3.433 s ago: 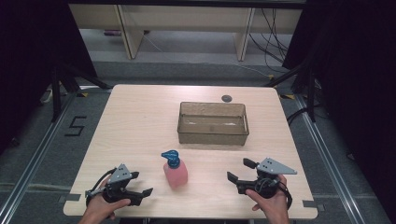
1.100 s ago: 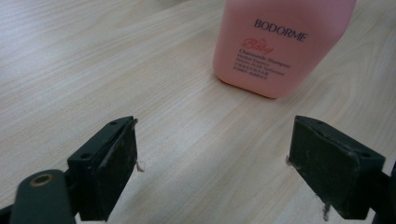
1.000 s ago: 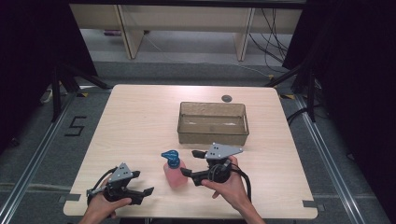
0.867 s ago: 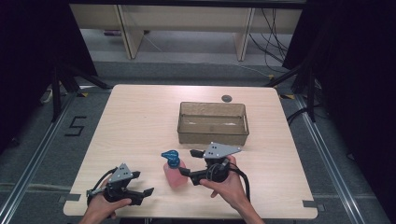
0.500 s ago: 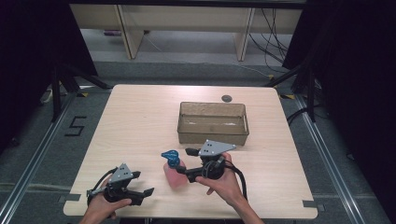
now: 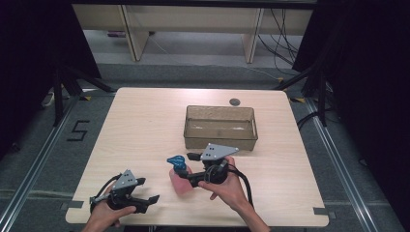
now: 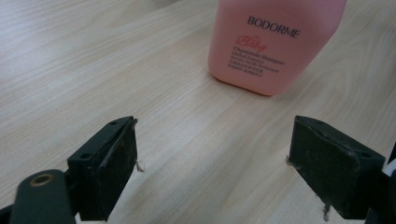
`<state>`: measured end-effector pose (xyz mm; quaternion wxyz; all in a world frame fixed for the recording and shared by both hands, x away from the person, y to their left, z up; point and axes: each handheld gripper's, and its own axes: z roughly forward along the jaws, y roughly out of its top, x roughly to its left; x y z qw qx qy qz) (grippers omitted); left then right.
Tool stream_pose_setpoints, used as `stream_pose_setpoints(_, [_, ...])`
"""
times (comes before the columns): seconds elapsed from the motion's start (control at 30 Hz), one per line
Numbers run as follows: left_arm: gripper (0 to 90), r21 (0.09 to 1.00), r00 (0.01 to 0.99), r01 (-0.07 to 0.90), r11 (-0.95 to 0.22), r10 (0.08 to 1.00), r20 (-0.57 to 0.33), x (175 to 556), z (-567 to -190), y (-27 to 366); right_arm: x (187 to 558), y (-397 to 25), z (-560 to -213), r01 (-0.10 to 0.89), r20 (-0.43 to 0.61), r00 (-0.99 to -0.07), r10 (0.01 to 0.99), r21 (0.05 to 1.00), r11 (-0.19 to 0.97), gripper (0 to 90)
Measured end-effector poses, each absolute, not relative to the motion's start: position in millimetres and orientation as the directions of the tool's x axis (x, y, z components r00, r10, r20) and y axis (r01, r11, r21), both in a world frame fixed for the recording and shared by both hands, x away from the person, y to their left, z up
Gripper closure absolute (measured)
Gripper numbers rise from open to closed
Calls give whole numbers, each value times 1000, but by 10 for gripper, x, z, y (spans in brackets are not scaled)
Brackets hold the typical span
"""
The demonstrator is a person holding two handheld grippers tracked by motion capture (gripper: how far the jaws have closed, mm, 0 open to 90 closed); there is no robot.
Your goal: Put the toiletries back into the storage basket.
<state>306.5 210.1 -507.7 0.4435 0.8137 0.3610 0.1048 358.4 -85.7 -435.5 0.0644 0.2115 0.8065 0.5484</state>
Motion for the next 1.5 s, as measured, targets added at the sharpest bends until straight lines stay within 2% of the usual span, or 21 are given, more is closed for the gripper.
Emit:
stream_pose_setpoints(0.1, [148,796,718,495,-348,680,-149,3065,-5073,2100,3577,-830,-4371,290,146,-901,408,903,318,356])
stream_pose_setpoints(0.2, [148,796,718,495,-347,680,-150,3062,-5073,2095,3595,-802,-4388,260,118,-911,396,908,328,372])
stream_pose_setpoints(0.27, [148,797,719,494,-349,679,-148,3061,-5072,2095,3584,-773,-4402,288,151,-909,389,902,322,381])
stream_pose_setpoints(0.43, [148,797,723,490,-354,676,-144,3058,-5069,2098,3619,-721,-4440,238,96,-917,388,910,339,406])
stream_pose_setpoints(0.57, [148,797,721,491,-353,677,-144,3051,-5074,2097,3615,-688,-4465,263,117,-917,382,897,355,424])
stream_pose_setpoints(1.0, [148,801,723,486,-349,675,-145,3049,-5072,2100,3585,-641,-4507,165,0,-920,391,907,388,531])
stream_pose_setpoints(1.17, [148,801,720,491,-343,677,-152,3048,-5070,2103,3550,-626,-4486,191,5,-904,427,900,393,534])
stream_pose_setpoints(1.27, [148,797,718,494,-348,680,-149,3054,-5065,2102,3566,-648,-4468,171,-21,-898,439,903,393,535])
stream_pose_setpoints(1.37, [148,799,722,490,-349,676,-148,3053,-5068,2105,3577,-709,-4419,220,25,-889,457,899,378,535])
stream_pose_setpoints(1.5, [148,796,721,493,-352,677,-147,3056,-5062,2112,3600,-753,-4366,197,1,-887,461,905,378,535])
